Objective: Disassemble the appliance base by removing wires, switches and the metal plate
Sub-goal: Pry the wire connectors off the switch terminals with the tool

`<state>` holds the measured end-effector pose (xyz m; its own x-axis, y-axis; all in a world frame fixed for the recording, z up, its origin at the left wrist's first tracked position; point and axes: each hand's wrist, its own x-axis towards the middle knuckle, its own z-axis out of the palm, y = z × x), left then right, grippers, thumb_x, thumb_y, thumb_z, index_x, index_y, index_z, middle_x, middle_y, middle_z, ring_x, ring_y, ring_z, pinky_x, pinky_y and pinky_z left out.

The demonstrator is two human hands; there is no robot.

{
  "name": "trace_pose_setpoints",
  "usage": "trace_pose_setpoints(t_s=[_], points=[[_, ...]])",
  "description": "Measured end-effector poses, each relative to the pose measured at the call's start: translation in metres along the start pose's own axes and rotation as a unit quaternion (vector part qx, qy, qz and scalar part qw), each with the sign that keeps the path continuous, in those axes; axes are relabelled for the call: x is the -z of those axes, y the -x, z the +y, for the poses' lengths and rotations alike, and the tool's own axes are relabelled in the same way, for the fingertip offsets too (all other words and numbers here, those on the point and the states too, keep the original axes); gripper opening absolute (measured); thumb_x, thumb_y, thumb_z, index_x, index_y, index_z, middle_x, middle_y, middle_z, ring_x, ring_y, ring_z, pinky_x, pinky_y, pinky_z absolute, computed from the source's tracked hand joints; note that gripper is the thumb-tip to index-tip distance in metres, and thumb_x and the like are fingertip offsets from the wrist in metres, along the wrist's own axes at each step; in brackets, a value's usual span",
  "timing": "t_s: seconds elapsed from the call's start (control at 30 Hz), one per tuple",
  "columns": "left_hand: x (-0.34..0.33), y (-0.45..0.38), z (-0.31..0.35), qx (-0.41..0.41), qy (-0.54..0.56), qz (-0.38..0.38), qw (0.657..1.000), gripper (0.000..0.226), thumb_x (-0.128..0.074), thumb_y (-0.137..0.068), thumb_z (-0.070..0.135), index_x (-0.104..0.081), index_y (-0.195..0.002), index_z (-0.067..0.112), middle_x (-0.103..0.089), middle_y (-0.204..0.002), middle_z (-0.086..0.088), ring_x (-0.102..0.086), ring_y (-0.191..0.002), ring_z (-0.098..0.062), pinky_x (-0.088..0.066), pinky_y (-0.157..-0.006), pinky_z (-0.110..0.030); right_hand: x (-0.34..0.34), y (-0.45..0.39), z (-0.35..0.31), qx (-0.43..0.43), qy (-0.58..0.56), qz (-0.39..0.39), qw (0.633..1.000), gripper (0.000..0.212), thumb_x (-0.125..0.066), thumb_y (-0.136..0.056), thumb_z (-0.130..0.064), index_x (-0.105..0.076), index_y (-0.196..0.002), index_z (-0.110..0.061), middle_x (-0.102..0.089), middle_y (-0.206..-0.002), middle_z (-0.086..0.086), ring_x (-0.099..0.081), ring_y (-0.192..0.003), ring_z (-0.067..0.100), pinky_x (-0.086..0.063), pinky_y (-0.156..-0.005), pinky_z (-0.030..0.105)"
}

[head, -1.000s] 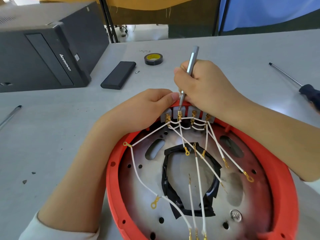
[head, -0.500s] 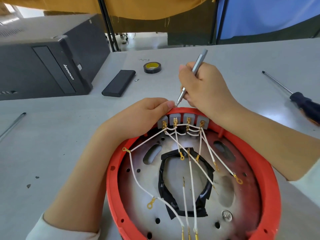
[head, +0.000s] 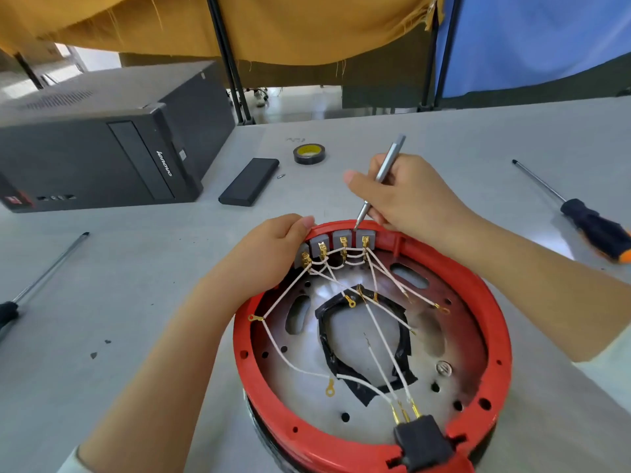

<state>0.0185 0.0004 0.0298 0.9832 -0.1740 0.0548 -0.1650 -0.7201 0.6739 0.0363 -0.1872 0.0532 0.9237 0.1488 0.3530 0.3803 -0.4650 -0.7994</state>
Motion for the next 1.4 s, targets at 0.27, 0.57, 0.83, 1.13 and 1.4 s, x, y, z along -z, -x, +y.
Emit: trace_pose_setpoints(t_s=[0.27, 0.57, 0.83, 1.13, 1.4], points=[[0.002, 0.000, 0.007, 0.001, -0.046, -0.008, 0.999, 0.043, -0.030, -0.102, 0.039, -0.059, -0.108, 0.008, -0.065, -0.103, -0.011, -0.057, -0.091, -0.019, -0.031, -0.063, -0.009, -0.017, 0.000, 0.001, 0.038, 0.049, -0.006, 0.998, 0.032, -0.057, -0.091, -0.029, -0.052, -0.071, -0.004, -0.051, -0.055, 0.003, -0.049, -0.049, 0.010, -0.041, -0.054, 0.021], [-0.009, -0.017, 0.025, -0.034, -0.067, -0.078, 0.994, 0.055, -0.024, -0.100, 0.046, -0.059, -0.115, 0.006, -0.058, -0.077, -0.004, -0.050, -0.067, -0.011, -0.040, -0.066, -0.023, -0.017, 0.007, 0.009, 0.087, 0.068, 0.029, 0.993, 0.034, -0.057, -0.090, -0.021, -0.041, -0.060, -0.015, -0.041, -0.050, -0.006, -0.044, -0.048, 0.006, -0.034, -0.047, 0.011], [-0.007, -0.016, 0.020, -0.040, -0.048, -0.086, 0.994, 0.055, -0.026, -0.100, 0.045, -0.059, -0.113, 0.003, -0.047, -0.064, 0.002, -0.040, -0.044, 0.001, -0.035, -0.051, -0.011, -0.019, 0.009, 0.008, 0.153, 0.094, 0.034, 0.983, 0.036, -0.055, -0.092, -0.019, -0.037, -0.061, -0.018, -0.036, -0.050, -0.009, -0.044, -0.053, 0.009, -0.034, -0.050, 0.011], [-0.006, -0.016, 0.018, -0.039, -0.050, -0.085, 0.994, 0.055, -0.024, -0.101, 0.045, -0.059, -0.111, 0.003, -0.047, -0.066, 0.001, -0.039, -0.053, -0.006, -0.034, -0.052, -0.013, -0.019, 0.009, 0.006, 0.179, 0.119, 0.013, 0.977, 0.034, -0.055, -0.092, -0.017, -0.035, -0.065, -0.016, -0.034, -0.052, -0.003, -0.042, -0.057, 0.019, -0.032, -0.051, 0.020], [-0.006, -0.016, 0.018, -0.037, -0.036, -0.089, 0.995, 0.056, -0.025, -0.101, 0.045, -0.060, -0.111, 0.002, -0.051, -0.070, -0.003, -0.041, -0.053, -0.006, -0.036, -0.052, -0.016, -0.023, 0.005, 0.003, 0.141, 0.115, 0.003, 0.983, 0.038, -0.054, -0.090, -0.018, -0.031, -0.061, -0.023, -0.034, -0.053, -0.004, -0.038, -0.053, 0.012, -0.032, -0.051, 0.018]])
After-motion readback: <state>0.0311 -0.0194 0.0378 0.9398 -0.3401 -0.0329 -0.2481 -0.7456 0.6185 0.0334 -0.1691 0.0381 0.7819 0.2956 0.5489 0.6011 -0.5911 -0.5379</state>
